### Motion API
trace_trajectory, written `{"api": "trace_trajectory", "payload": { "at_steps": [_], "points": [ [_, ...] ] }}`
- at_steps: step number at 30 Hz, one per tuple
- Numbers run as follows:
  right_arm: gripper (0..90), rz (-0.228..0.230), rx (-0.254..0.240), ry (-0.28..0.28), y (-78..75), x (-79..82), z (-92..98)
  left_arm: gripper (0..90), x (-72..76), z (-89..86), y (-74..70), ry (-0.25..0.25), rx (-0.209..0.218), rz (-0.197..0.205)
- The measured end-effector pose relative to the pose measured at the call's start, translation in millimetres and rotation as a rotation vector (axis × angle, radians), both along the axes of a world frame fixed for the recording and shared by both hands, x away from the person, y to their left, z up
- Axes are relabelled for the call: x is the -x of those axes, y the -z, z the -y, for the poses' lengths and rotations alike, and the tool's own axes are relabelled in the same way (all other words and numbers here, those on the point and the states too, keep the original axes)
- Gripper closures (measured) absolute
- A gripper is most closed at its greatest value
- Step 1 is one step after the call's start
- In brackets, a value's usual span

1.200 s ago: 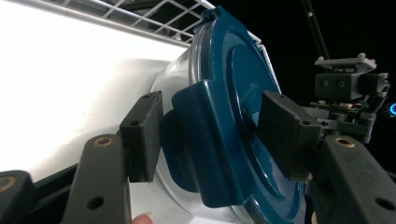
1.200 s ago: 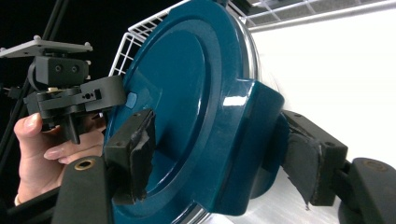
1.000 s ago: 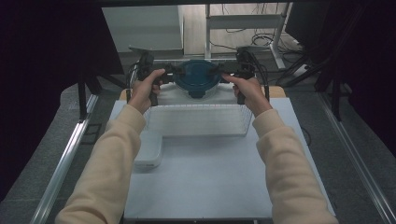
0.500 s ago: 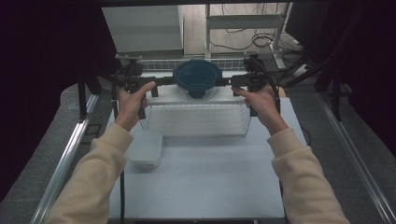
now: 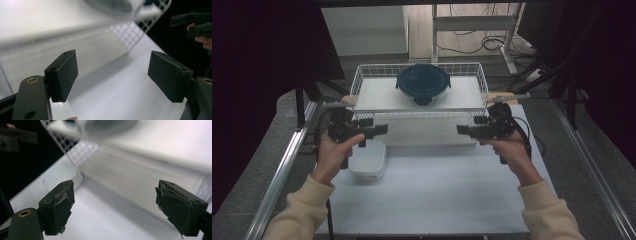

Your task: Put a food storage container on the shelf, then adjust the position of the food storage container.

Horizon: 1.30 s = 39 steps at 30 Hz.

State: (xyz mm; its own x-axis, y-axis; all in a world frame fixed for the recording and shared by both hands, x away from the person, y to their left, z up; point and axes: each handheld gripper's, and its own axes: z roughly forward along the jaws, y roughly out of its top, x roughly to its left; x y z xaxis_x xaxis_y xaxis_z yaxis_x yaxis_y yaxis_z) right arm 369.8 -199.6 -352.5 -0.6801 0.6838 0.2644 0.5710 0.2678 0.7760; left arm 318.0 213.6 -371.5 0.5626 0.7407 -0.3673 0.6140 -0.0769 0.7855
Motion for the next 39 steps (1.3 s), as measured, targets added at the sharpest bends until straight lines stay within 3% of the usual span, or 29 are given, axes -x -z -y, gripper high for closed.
{"api": "trace_trajectory", "payload": {
  "at_steps": [9,14,19,24,39],
  "points": [
    [15.6,-0.015,0.027,-0.003,49.6,42.9,12.3,24.7,54.4,-6.8,43.7,-0.007,-0.059,-0.013],
    [16.0,-0.052,0.054,-0.041,80.7,63.9,10.4,24.9,69.5,-8.9,68.6,0.002,-0.06,-0.055],
    [16.1,-0.082,0.092,-0.079,101.7,75.1,5.6,25.2,78.1,-13.3,91.0,-0.003,-0.078,-0.095],
    [16.1,-0.092,0.111,-0.075,111.1,76.1,3.8,25.4,80.3,-19.8,96.8,-0.025,-0.086,-0.103],
    [16.8,-0.093,0.139,-0.077,116.6,78.8,4.1,24.8,75.5,-18.9,98.5,-0.024,-0.097,-0.107]
  ]
}}
